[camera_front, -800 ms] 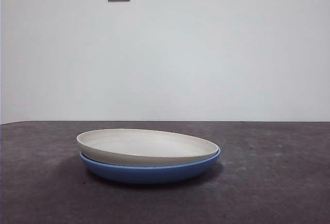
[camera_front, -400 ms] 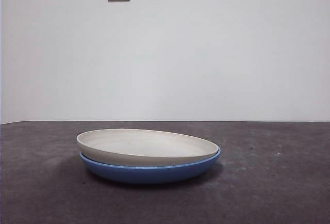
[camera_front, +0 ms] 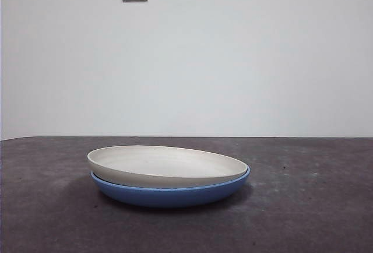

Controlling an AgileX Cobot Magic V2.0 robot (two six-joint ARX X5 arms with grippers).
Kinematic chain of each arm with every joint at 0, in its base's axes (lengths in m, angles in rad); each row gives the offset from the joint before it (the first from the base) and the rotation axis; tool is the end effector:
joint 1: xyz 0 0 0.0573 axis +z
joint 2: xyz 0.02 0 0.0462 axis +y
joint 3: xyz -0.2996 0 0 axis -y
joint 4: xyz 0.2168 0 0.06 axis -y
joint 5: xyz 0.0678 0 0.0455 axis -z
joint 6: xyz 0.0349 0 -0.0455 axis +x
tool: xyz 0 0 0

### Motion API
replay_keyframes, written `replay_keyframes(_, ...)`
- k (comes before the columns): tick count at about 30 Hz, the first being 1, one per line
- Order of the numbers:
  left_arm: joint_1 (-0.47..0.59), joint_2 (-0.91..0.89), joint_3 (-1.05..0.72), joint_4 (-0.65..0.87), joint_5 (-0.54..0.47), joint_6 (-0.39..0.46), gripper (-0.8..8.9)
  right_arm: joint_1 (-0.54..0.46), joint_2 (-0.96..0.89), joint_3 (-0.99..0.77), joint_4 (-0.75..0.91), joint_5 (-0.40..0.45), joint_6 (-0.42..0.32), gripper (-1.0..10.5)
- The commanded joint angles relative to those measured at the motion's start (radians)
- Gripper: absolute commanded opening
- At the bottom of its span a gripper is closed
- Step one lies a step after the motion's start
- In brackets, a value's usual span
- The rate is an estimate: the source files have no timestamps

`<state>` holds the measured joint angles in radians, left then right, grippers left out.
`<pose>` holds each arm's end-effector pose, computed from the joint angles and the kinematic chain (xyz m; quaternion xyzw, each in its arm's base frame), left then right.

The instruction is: Pick up the white plate, put it on the blue plate, put it on desk

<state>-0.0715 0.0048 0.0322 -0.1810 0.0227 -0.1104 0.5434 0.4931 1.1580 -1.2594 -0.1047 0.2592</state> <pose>0.0368 -0.0034 0.1551 -0.0531 0.0792 -0.0426 0.9945 -0.0236 -0.0100 0.3689 0.0539 0.3228 0.2649 0.9070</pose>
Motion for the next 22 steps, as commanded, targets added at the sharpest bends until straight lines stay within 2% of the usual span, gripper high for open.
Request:
replay_keyframes(1, 0.000, -0.002, -0.021, -0.006, -0.004, 0.015, 0.20, 0.009, 0.005, 0.015, 0.010, 0.002, -0.005, 0.3)
replay_keyframes(6, 0.000, -0.002, -0.021, -0.006, -0.004, 0.015, 0.20, -0.016, -0.006, -0.001, 0.007, 0.002, -0.011, 0.3)
replay_keyframes(9, 0.000, -0.002, -0.021, -0.006, -0.004, 0.015, 0.20, -0.088, -0.061, -0.088, 0.116, 0.008, -0.085, 0.3)
replay_keyframes(11, 0.000, -0.002, -0.021, -0.006, -0.004, 0.015, 0.20, -0.154, -0.118, -0.198, 0.261, 0.009, -0.134, 0.3)
replay_keyframes(15, 0.000, -0.002, -0.021, -0.006, -0.004, 0.015, 0.20, -0.294, -0.255, -0.498, 0.654, 0.008, -0.211, 0.3)
replay_keyframes(19, 0.000, -0.002, -0.021, -0.006, -0.004, 0.015, 0.20, -0.406, -0.378, -0.787, 0.981, 0.008, -0.217, 0.3)
replay_keyframes(22, 0.000, -0.002, -0.021, -0.006, -0.004, 0.015, 0.20, -0.455, -0.434, -0.933, 1.110, 0.009, -0.219, 0.3)
